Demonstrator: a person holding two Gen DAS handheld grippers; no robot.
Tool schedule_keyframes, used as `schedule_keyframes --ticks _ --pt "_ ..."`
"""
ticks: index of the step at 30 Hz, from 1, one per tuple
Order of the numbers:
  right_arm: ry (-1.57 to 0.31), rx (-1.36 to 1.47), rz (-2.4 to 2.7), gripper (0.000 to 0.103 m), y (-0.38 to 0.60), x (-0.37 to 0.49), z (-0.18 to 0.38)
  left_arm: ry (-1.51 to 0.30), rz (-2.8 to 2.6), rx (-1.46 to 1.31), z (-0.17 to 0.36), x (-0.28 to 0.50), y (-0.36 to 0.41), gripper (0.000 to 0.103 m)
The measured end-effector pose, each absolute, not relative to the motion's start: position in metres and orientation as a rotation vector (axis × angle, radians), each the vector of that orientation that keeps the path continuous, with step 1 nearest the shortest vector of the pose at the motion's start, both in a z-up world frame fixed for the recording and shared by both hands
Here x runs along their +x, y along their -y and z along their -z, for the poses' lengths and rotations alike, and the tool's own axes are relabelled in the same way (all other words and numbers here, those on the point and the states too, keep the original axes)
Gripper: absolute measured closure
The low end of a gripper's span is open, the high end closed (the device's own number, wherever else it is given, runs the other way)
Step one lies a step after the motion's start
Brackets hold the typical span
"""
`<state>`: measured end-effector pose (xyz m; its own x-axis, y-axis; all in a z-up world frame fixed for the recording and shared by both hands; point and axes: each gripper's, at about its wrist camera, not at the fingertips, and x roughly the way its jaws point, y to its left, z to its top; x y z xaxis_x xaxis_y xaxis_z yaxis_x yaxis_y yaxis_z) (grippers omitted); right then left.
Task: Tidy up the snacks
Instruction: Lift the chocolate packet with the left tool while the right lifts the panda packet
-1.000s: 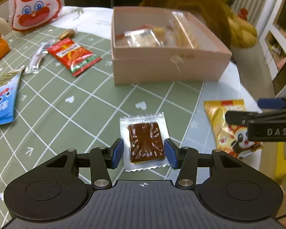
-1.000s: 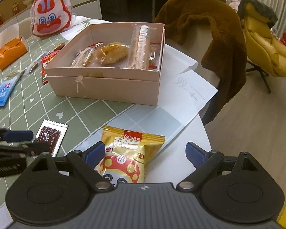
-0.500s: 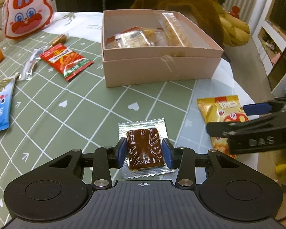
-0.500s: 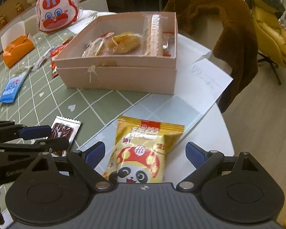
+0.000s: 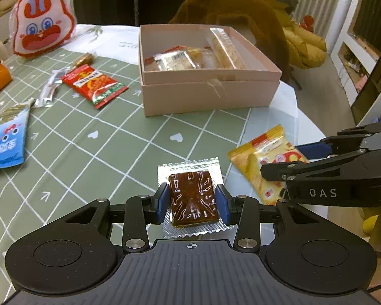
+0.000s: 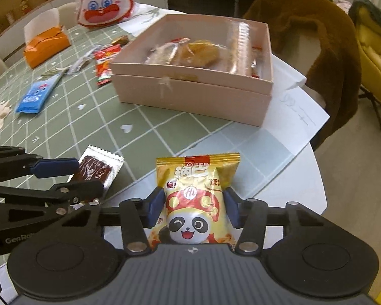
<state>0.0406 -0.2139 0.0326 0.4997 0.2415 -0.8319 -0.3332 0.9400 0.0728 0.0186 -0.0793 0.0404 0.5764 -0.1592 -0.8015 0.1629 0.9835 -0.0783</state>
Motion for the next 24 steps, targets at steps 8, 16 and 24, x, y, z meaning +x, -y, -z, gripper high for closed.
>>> schedule_keyframes --ticks 8,16,24 --pt "-0.963 -0.059 -0.406 0.081 0.21 0.026 -0.056 -0.925 0.158 -0.075 -0.044 0.0 0.056 0.058" --pt "-0.923 -0.137 -0.378 0.018 0.194 0.013 -0.051 -0.933 0.125 -0.13 -0.041 -0.015 0.039 0.058" --pt "-1.026 -0.243 -0.293 0.017 0.158 0.033 -0.016 -0.939 0.107 -0.141 -0.043 -0.028 0.032 0.058"
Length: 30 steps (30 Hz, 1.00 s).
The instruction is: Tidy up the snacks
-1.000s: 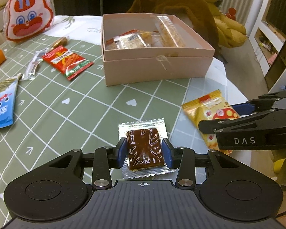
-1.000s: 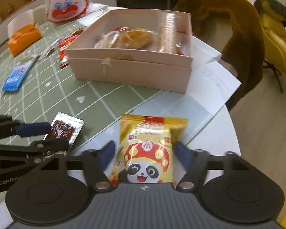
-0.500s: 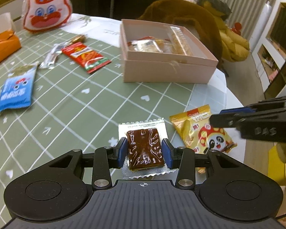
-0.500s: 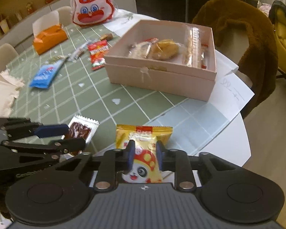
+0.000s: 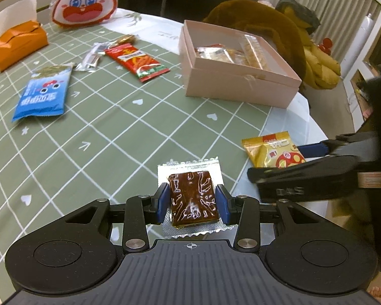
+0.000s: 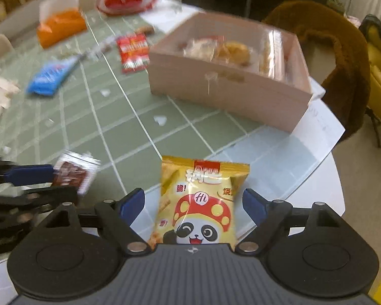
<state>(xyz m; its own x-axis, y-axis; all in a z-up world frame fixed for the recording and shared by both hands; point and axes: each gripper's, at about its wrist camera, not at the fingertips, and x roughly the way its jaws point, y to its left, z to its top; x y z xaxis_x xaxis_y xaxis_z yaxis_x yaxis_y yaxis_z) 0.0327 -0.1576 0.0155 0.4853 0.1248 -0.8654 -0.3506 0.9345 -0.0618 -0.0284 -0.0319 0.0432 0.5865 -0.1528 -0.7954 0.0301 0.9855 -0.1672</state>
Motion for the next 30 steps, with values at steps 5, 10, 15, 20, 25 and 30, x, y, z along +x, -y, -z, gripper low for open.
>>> schedule_keyframes --ticks 5,10,15,20,25,30 --pt "-1.035 -0.156 -0.268 0.009 0.168 0.032 -0.011 -0.943 0.105 -0.147 -0.043 -0.035 0.026 0.058" --pt "-1.026 -0.116 -0.262 0.034 0.177 0.026 -0.015 -0.942 0.113 -0.15 -0.044 -0.033 0.026 0.058" --pt "-1.021 -0.077 -0.296 0.043 0.184 0.021 -0.03 -0.925 0.122 -0.157 -0.048 -0.03 0.028 0.058" --pt "-0.869 0.006 -0.331 0.044 0.203 0.034 -0.103 -0.784 0.155 -0.209 -0.1 -0.004 0.02 0.059" --pt "-0.673 0.041 -0.346 0.043 0.221 0.077 -0.197 -0.609 0.207 -0.196 -0.179 0.055 0.022 0.058" --pt "-0.669 0.098 -0.348 0.042 0.235 0.141 -0.219 -0.603 0.288 -0.234 -0.195 0.129 0.039 0.058"
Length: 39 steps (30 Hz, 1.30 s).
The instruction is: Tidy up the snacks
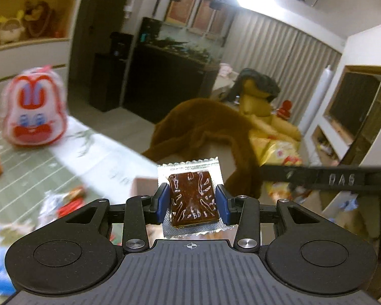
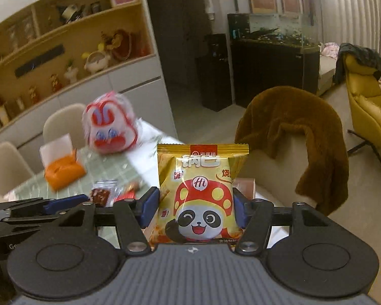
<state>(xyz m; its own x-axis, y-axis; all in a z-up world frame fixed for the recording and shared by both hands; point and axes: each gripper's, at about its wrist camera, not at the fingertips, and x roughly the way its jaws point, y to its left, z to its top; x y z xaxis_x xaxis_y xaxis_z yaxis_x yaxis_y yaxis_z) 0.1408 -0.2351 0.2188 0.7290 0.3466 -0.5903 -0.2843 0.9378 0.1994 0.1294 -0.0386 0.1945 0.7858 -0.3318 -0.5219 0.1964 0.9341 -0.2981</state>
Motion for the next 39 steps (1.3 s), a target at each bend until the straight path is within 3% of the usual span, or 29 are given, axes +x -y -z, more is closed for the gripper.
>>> schedule_keyframes --ticks 4,10,15,21,25,31,37,39 --pt "-0.745 0.146 -0.342 0.033 0.24 0.187 -0.196 -0.738 0.28 -0.385 -0.153 0.185 0.036 0.059" --pt "-0.745 0.084 -0.321 0.031 0.24 0.206 -0.179 -0.767 0.197 -0.435 -0.122 0.181 0.007 0.059" --pt "-0.692 -0.035 -0.306 0.015 0.206 0.214 -0.184 -0.776 -0.07 -0.46 -0.101 0.144 -0.051 0.059" --pt "-0.684 -0.082 -0.375 0.015 0.12 0.242 -0.183 -0.743 -0.318 -0.551 -0.083 0.087 -0.13 0.059" --pt "-0.913 -0.092 -0.552 0.015 0.042 0.279 -0.15 -0.729 -0.394 -0.578 -0.078 0.069 -0.176 0.059" --pt "-1.135 -0.192 -0.529 0.015 -0.034 0.307 -0.064 -0.769 -0.298 -0.556 -0.06 0.078 -0.189 0.059" --pt "-1.217 -0.212 -0.564 0.015 -0.044 0.309 -0.032 -0.752 -0.273 -0.502 -0.047 0.081 -0.185 0.059" --pt "-1.231 -0.212 -0.581 0.024 -0.041 0.301 -0.029 -0.726 -0.236 -0.503 -0.049 0.092 -0.184 0.059"
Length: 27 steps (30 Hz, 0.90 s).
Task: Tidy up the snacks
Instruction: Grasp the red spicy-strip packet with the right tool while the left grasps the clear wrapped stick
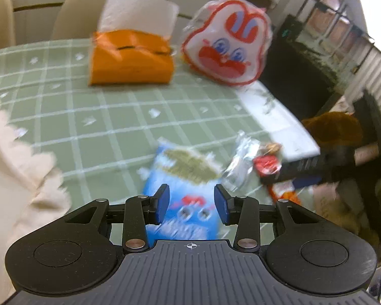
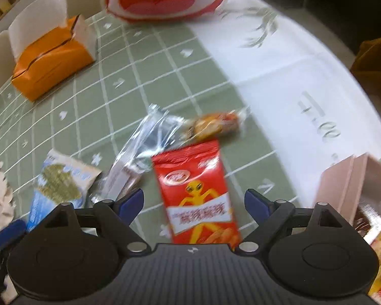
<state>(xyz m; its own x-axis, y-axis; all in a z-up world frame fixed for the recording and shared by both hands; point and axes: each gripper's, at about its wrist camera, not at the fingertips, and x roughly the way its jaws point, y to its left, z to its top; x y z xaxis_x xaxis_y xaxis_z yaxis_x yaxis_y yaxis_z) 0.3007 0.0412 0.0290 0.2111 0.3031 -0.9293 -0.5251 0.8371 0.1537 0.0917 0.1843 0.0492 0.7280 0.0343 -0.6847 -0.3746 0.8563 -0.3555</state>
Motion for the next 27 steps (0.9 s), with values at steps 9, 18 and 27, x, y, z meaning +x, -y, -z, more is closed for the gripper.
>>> schedule_keyframes --ticks 9,18,27 --pt "-1.182 -0.253 -0.651 0.055 -0.013 0.243 -0.038 -0.817 -0.028 -0.143 -0.043 0.179 -0.143 0.059" --pt "-1.175 -0.179 -0.699 0.056 0.006 0.211 -0.048 -0.942 0.021 -0.033 -0.016 0.229 -0.123 0.057" --pt "-1.166 -0.205 -0.714 0.056 0.01 0.17 -0.055 -0.951 0.016 -0.138 -0.021 0.183 -0.119 0.061"
